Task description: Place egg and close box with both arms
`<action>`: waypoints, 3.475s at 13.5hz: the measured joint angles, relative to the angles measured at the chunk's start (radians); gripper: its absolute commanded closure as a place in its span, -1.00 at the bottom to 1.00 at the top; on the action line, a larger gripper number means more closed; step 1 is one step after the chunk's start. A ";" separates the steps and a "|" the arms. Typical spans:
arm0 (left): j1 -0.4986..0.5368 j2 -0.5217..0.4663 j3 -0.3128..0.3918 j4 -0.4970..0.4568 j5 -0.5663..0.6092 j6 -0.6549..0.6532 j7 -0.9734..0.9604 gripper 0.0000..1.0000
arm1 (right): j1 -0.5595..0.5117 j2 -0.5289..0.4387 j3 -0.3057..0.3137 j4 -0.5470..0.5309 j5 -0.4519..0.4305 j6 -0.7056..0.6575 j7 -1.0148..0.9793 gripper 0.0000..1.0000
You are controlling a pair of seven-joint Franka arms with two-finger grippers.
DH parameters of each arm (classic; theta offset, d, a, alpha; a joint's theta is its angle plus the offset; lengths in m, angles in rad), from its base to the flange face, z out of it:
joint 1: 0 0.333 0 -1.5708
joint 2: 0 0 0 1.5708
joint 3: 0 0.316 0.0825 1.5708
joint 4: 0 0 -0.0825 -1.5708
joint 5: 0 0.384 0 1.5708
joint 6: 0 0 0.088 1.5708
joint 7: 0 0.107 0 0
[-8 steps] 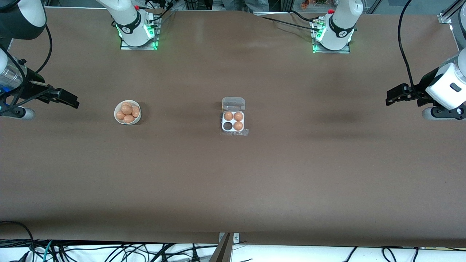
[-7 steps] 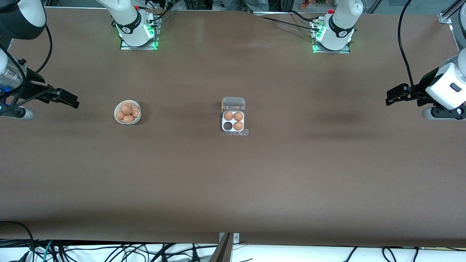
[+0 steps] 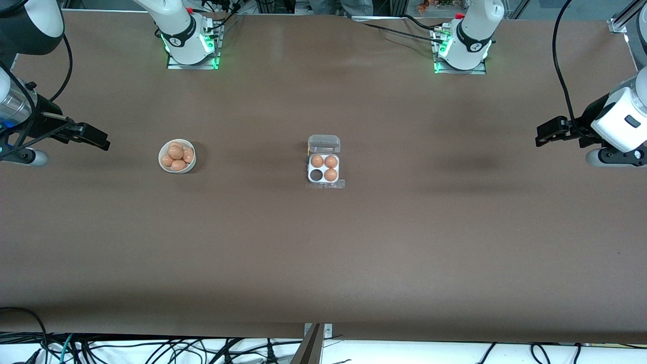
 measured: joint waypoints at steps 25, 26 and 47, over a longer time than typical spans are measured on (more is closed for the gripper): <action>-0.001 0.000 0.000 0.000 0.000 0.000 0.000 -1.00 | 0.000 0.000 0.000 0.000 0.000 -0.001 0.000 -1.00; -0.001 0.000 0.000 0.000 0.000 0.000 0.000 -1.00 | 0.000 0.000 0.000 0.000 0.000 -0.001 0.000 -1.00; -0.002 0.006 0.000 0.000 0.000 0.000 0.000 -1.00 | 0.004 -0.026 0.056 -0.658 0.003 0.570 -0.135 -1.00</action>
